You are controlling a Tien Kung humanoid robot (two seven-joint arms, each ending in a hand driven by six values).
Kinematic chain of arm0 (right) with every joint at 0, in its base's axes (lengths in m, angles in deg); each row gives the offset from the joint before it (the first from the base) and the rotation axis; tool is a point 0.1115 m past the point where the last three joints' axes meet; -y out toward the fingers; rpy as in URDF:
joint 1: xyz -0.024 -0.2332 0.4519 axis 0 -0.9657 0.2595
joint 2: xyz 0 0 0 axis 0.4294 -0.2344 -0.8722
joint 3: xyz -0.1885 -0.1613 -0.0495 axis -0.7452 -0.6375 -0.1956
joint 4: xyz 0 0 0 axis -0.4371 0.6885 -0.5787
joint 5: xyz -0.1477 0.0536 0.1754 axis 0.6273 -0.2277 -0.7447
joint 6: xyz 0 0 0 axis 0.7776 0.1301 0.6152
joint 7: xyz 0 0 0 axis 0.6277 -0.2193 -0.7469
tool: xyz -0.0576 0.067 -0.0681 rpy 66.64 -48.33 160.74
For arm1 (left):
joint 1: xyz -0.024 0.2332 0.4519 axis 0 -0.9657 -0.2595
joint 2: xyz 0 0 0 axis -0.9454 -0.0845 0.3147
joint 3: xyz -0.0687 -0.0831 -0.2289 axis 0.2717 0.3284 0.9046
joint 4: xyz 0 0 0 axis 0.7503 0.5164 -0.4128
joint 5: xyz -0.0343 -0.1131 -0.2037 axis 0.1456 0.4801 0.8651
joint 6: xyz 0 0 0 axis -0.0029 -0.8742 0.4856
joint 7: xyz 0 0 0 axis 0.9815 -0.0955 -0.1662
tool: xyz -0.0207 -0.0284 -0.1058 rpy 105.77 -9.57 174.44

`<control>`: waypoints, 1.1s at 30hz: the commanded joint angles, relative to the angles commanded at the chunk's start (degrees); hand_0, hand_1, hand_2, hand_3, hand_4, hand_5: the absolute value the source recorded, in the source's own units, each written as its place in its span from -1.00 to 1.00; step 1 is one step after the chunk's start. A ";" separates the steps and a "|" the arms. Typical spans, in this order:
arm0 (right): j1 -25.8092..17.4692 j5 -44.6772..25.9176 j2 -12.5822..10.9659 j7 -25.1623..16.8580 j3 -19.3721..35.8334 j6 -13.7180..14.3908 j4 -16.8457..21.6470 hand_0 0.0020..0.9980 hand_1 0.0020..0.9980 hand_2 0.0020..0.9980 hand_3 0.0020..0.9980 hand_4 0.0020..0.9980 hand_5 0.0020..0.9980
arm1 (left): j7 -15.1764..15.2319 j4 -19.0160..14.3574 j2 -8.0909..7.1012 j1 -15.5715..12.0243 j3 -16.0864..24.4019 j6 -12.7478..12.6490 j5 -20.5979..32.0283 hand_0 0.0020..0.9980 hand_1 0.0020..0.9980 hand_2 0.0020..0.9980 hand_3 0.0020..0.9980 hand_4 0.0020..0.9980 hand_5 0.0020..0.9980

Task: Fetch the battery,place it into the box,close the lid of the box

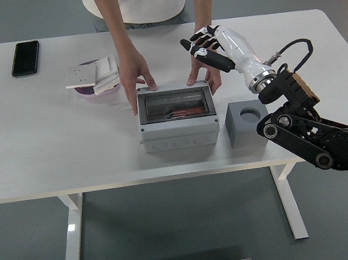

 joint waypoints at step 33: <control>-17.71 -47.56 7.22 -26.01 32.97 -12.11 -4.40 0.24 0.13 0.17 0.25 0.51 -0.04 | 0.60 0.12 0.39 -0.08 -0.71 0.10 1.34 0.28 0.48 0.17 0.03 -0.24 -1.00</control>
